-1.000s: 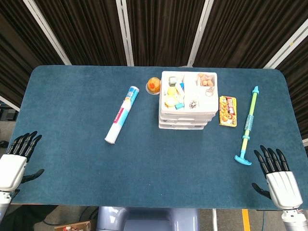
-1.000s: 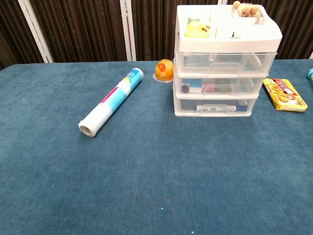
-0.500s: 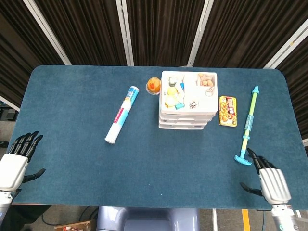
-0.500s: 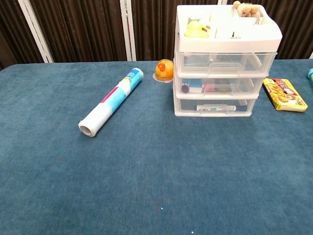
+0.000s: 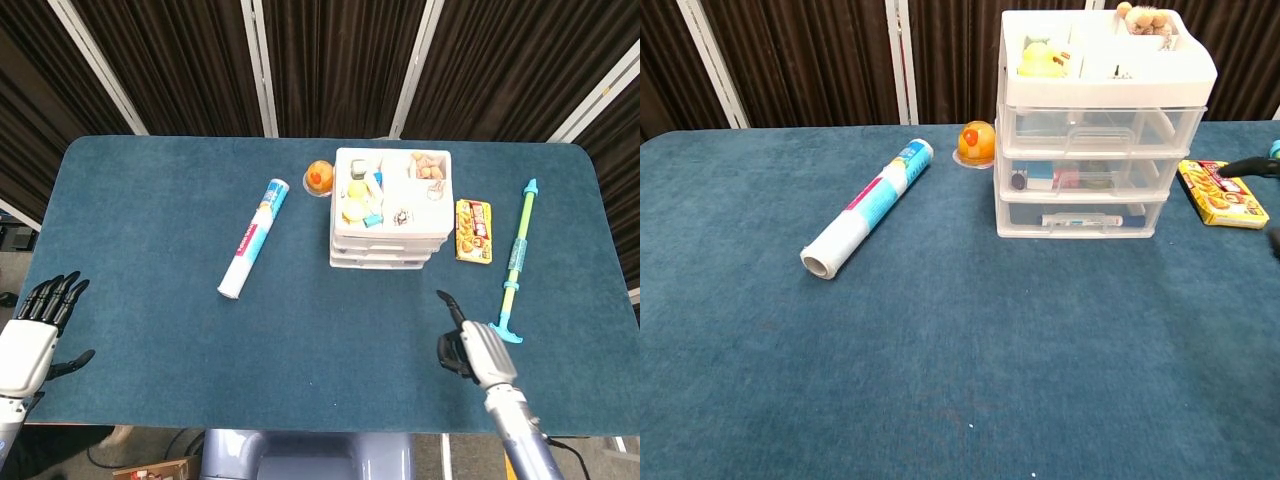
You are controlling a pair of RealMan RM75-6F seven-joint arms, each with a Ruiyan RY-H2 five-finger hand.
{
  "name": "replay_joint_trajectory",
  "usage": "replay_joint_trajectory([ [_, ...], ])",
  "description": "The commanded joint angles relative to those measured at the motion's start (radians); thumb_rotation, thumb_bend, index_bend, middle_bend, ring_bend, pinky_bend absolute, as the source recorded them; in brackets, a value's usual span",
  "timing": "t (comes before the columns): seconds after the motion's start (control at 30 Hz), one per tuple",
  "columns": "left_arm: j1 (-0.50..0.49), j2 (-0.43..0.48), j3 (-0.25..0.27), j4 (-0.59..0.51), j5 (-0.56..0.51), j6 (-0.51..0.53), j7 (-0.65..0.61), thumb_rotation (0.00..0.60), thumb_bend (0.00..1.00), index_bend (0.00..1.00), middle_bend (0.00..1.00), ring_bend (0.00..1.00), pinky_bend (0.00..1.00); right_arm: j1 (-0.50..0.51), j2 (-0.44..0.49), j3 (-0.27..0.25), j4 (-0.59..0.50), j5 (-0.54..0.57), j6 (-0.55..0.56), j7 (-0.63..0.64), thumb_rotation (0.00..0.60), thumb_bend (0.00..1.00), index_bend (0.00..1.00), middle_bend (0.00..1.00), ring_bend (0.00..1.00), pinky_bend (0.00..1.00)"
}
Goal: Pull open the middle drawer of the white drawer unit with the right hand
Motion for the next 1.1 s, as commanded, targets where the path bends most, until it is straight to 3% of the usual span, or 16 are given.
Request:
replay_joint_trajectory([
  [0.03,-0.004,0.002,-0.001,0.0,-0.007,-0.01,-0.007,0.6,0.02,0.0,0.0,0.0,0.08,0.078,-0.088,0.075,-0.043,0.149,-0.023,-0.065,0.6,0.71,0.0,0.87,0.83,0.89],
  [0.3,-0.009,0.009,-0.003,-0.009,-0.023,-0.026,-0.023,0.6,0.02,0.0,0.0,0.0,0.08,0.184,-0.221,0.169,0.007,0.326,0.011,-0.124,0.6,0.71,0.0,0.87,0.83,0.89],
  [0.53,-0.009,0.013,-0.003,-0.014,-0.026,-0.027,-0.039,0.6,0.02,0.0,0.0,0.0,0.08,0.228,-0.309,0.225,0.058,0.429,0.032,-0.086,0.6,0.71,0.0,0.87,0.83,0.89],
  [1.1,-0.011,0.018,-0.003,-0.014,-0.03,-0.03,-0.061,0.6,0.02,0.0,0.0,0.0,0.08,0.3,-0.372,0.304,0.148,0.541,0.041,-0.051,0.6,0.71,0.0,0.87,0.83,0.89],
])
